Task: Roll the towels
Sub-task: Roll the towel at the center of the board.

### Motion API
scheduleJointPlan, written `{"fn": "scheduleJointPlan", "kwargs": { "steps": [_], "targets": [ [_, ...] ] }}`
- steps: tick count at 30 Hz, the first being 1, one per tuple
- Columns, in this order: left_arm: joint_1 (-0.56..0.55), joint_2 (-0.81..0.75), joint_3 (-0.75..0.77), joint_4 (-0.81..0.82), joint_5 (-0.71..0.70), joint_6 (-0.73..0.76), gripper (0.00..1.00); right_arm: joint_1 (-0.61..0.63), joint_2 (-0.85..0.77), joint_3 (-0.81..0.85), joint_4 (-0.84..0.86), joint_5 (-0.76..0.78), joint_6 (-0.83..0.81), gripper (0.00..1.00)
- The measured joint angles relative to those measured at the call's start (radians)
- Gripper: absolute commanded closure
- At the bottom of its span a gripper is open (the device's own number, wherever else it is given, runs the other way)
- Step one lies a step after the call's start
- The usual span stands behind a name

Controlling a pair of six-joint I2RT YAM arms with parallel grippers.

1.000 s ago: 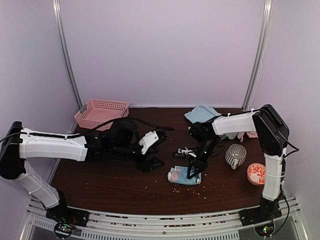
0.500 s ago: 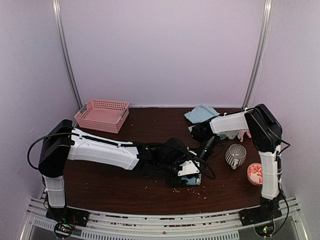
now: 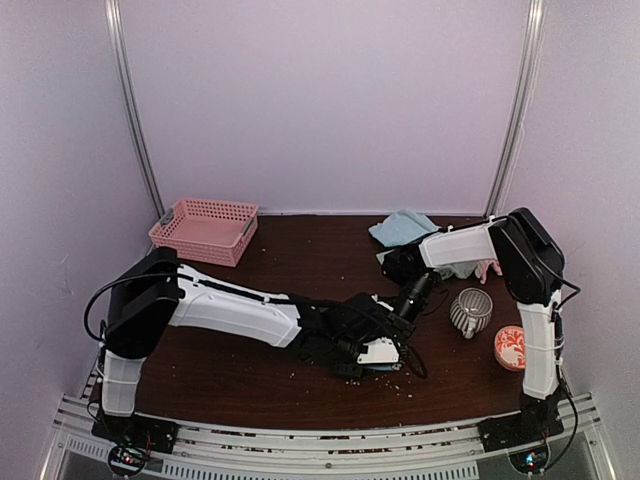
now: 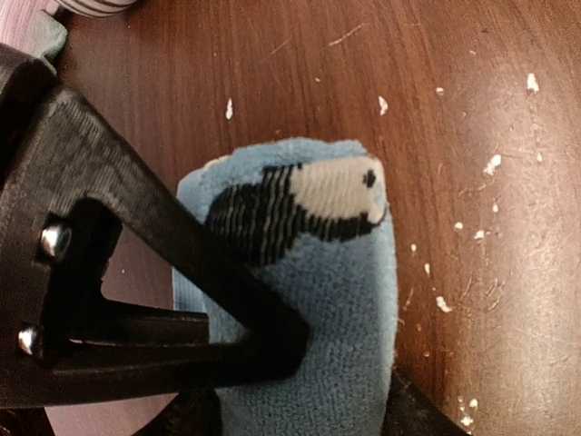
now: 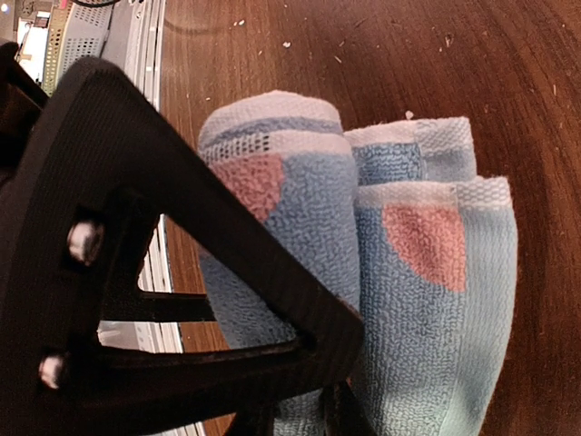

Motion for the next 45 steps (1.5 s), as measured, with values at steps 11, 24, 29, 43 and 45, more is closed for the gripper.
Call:
{"fn": "scheduleJointPlan", "kwargs": {
  "steps": [11, 24, 29, 43, 45],
  "targets": [
    [-0.020, 0.013, 0.002, 0.020, -0.062, -0.014, 0.69, 0.002, -0.036, -0.007, -0.037, 0.010, -0.035, 0.64],
    [-0.026, 0.006, -0.021, 0.060, -0.061, -0.048, 0.73, -0.081, -0.299, -0.092, 0.059, 0.247, 0.154, 0.71],
    [-0.029, 0.006, -0.021, 0.058, -0.060, -0.060, 0.73, -0.068, -0.244, -0.160, 0.087, 0.314, 0.183, 0.75],
    [-0.047, 0.006, 0.054, -0.091, 0.055, -0.104, 0.78, 0.026, -0.151, -0.100, 0.082, 0.432, 0.252, 0.83],
    [-0.049, 0.006, 0.072, -0.124, 0.099, -0.117, 0.78, 0.030, -0.151, -0.097, 0.082, 0.446, 0.260, 0.83]
  ]
}}
